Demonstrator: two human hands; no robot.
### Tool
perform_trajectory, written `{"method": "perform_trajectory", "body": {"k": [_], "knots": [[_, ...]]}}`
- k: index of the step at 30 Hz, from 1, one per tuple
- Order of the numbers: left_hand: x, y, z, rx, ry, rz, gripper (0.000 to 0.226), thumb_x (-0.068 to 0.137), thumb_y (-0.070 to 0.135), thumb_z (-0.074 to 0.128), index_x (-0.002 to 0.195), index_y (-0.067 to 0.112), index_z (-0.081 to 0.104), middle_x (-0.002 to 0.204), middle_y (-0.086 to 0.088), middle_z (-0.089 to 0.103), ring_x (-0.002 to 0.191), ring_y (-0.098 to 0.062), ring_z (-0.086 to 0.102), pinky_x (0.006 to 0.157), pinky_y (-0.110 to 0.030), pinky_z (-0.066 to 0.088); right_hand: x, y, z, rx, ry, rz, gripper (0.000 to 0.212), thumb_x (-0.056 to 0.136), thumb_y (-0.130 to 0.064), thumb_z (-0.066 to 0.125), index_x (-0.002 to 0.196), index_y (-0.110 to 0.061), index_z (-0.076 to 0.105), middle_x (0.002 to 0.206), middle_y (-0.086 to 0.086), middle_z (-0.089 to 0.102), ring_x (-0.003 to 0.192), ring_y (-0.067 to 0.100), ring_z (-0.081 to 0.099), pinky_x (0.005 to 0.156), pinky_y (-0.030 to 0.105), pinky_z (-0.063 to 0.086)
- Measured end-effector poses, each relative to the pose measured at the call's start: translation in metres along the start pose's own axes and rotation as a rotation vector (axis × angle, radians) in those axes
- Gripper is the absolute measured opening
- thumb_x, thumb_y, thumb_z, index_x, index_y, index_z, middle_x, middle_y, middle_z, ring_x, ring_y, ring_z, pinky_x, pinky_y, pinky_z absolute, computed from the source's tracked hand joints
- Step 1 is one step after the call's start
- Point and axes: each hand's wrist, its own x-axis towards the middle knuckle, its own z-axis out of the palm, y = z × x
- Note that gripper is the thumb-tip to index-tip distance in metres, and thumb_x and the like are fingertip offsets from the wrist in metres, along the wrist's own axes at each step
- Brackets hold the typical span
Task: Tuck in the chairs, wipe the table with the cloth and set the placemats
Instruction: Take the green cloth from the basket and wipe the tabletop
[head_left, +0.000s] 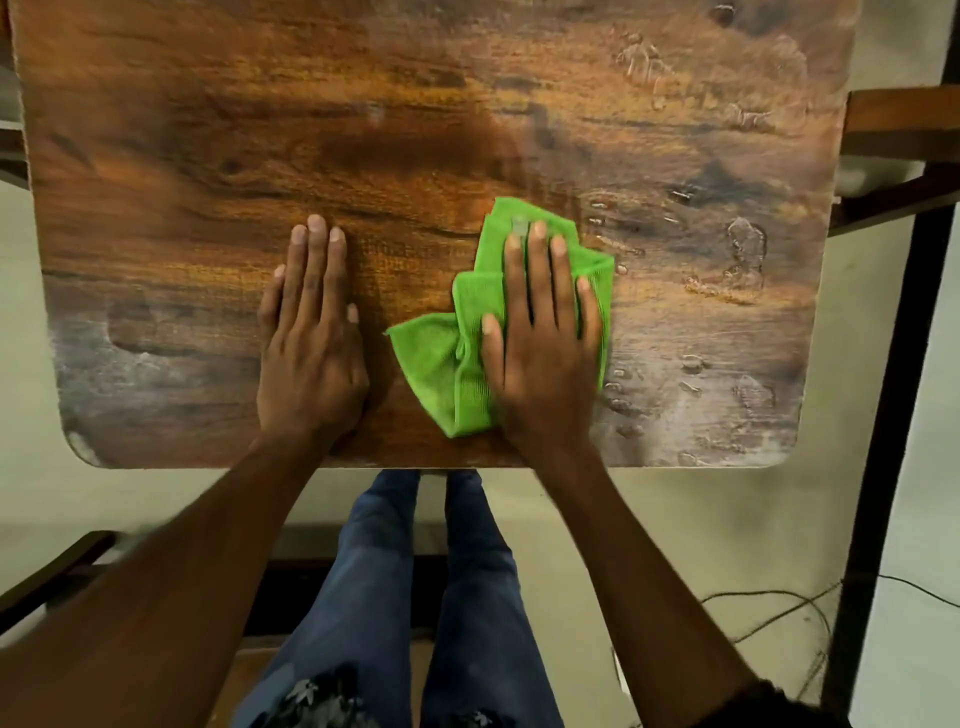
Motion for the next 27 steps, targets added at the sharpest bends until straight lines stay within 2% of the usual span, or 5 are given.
{"method": "perform_trajectory", "body": {"k": [7,12,17,23,27], "knots": [[0.000,0.001,0.002,0.005,0.006,-0.007,0.059,0.114,0.018,0.028,0.171,0.009,0.015,0.180,-0.009,0.009,0.167,-0.020,0.004,0.134,-0.051,0.014,-0.087,-0.064,0.015,0.022,-0.092,0.012,0.074,0.112,-0.054,0.027,0.170,-0.015,0.006,0.178,0.010,0.001,0.166,0.027,0.002,0.133,0.050,0.013],[0.001,0.001,0.000,-0.005,0.005,-0.008,0.060,0.114,0.012,0.033,0.171,0.007,0.015,0.180,-0.010,0.009,0.167,-0.022,0.004,0.135,-0.048,0.012,-0.086,-0.011,0.012,0.020,-0.099,-0.004,0.070,0.111,-0.049,0.029,0.171,-0.018,0.009,0.179,0.002,0.003,0.165,0.018,0.003,0.133,0.046,0.013],[0.002,0.001,0.001,0.001,0.007,-0.009,0.061,0.114,0.010,0.035,0.171,0.006,0.015,0.180,-0.011,0.008,0.167,-0.022,0.004,0.135,-0.044,0.010,-0.040,0.013,0.001,-0.036,-0.020,0.127,0.069,0.111,-0.045,0.029,0.170,-0.015,0.011,0.179,0.005,0.008,0.165,0.020,0.007,0.131,0.047,0.017],[0.001,0.001,0.000,0.008,0.006,-0.003,0.061,0.113,0.013,0.032,0.171,0.006,0.015,0.180,-0.010,0.009,0.167,-0.022,0.005,0.135,-0.043,0.009,0.082,0.012,-0.015,0.026,0.077,0.077,0.070,0.107,-0.039,0.032,0.169,-0.012,0.016,0.178,0.009,0.012,0.165,0.022,0.010,0.132,0.048,0.015],[0.002,0.003,-0.001,0.022,0.010,-0.009,0.061,0.112,0.014,0.032,0.170,0.006,0.015,0.180,-0.011,0.010,0.167,-0.022,0.005,0.135,-0.040,0.008,0.038,0.017,-0.012,0.028,0.042,0.061,0.072,0.107,-0.038,0.039,0.170,-0.012,0.013,0.178,0.007,0.009,0.165,0.020,0.006,0.132,0.048,0.014]]}}
